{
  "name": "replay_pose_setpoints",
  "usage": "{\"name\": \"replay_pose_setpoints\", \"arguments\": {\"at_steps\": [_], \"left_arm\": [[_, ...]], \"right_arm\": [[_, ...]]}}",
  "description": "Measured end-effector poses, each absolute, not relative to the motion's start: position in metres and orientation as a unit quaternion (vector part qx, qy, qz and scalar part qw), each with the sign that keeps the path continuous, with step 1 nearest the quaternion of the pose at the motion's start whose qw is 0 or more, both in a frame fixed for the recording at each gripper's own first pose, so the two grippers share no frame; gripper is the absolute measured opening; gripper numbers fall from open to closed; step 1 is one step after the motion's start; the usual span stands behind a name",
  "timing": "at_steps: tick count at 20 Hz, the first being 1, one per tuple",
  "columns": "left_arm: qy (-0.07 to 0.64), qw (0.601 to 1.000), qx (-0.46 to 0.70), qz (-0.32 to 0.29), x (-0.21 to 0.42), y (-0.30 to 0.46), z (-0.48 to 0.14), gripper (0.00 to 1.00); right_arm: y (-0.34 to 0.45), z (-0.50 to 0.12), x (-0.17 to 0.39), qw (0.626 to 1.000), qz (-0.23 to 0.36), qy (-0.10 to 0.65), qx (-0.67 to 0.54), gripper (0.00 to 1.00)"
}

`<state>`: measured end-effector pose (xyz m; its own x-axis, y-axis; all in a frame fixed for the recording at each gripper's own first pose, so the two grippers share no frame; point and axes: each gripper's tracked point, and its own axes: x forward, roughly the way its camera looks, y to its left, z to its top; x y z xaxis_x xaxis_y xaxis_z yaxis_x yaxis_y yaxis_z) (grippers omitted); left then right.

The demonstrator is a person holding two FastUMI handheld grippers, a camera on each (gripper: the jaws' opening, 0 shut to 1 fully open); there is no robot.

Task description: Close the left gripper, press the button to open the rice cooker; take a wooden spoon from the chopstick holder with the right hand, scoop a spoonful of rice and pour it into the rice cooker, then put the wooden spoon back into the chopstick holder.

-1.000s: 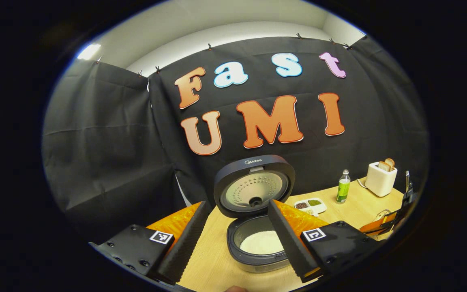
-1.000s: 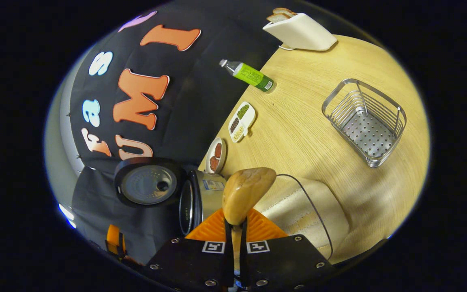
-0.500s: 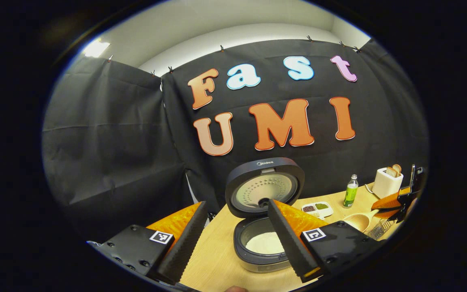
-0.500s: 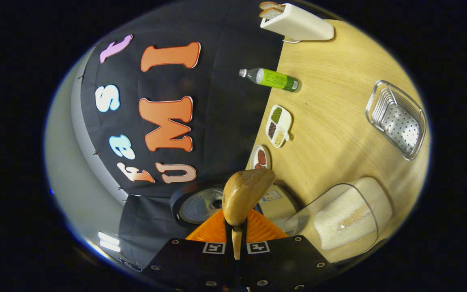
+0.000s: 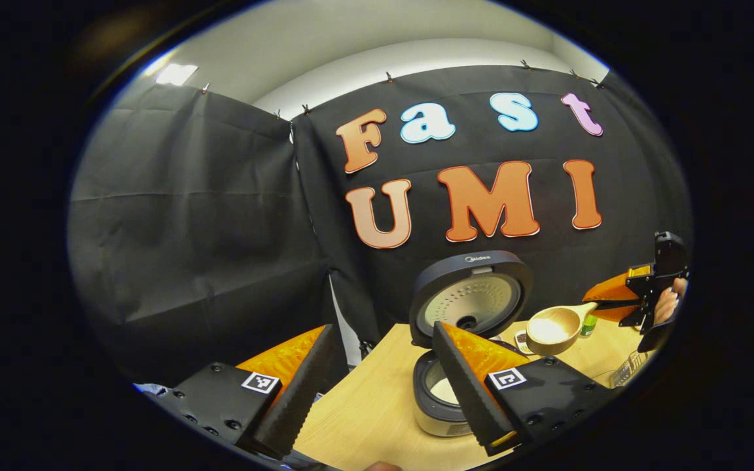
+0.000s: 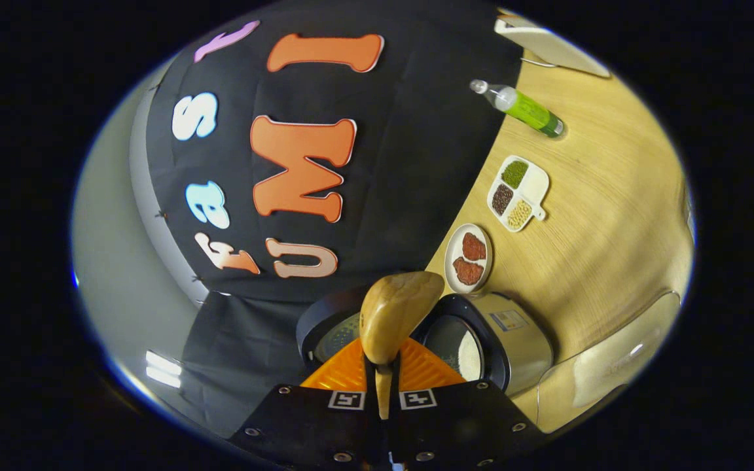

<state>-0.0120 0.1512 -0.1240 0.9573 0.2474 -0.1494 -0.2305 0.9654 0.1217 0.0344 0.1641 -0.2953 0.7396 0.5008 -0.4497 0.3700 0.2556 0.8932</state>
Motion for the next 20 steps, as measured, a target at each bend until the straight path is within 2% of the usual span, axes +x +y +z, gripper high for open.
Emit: {"name": "replay_pose_setpoints", "arguments": {"at_steps": [3, 4, 5, 11, 15, 16, 17, 18, 19, 20], "left_arm": [[0.083, 0.986, 0.050, 0.132, -0.014, 0.168, -0.128, 1.00], [0.084, 0.986, 0.048, 0.135, -0.014, 0.172, -0.128, 0.93], [0.085, 0.986, 0.046, 0.137, -0.014, 0.176, -0.130, 1.00], [0.087, 0.985, 0.042, 0.141, -0.011, 0.191, -0.136, 1.00], [0.091, 0.985, 0.037, 0.140, -0.011, 0.196, -0.141, 1.00], [0.091, 0.985, 0.037, 0.140, -0.011, 0.196, -0.141, 0.93], [0.090, 0.985, 0.037, 0.141, -0.011, 0.198, -0.141, 0.93], [0.090, 0.985, 0.038, 0.140, -0.011, 0.199, -0.140, 1.00], [0.089, 0.985, 0.037, 0.140, -0.010, 0.200, -0.140, 0.93], [0.089, 0.986, 0.037, 0.139, -0.010, 0.200, -0.140, 1.00]], "right_arm": [[0.178, -0.285, 0.056, 0.747, 0.053, 0.354, 0.560, 0.05], [0.182, -0.284, 0.060, 0.761, 0.054, 0.352, 0.542, 0.05], [0.186, -0.282, 0.065, 0.774, 0.055, 0.351, 0.524, 0.05], [0.208, -0.279, 0.082, 0.856, 0.058, 0.339, 0.386, 0.05], [0.220, -0.279, 0.085, 0.886, 0.067, 0.330, 0.318, 0.05], [0.222, -0.280, 0.085, 0.890, 0.069, 0.330, 0.306, 0.05], [0.222, -0.278, 0.085, 0.895, 0.071, 0.327, 0.295, 0.05], [0.223, -0.277, 0.084, 0.900, 0.075, 0.325, 0.282, 0.05], [0.225, -0.273, 0.084, 0.905, 0.079, 0.321, 0.268, 0.05], [0.227, -0.271, 0.085, 0.911, 0.085, 0.317, 0.251, 0.05]]}}
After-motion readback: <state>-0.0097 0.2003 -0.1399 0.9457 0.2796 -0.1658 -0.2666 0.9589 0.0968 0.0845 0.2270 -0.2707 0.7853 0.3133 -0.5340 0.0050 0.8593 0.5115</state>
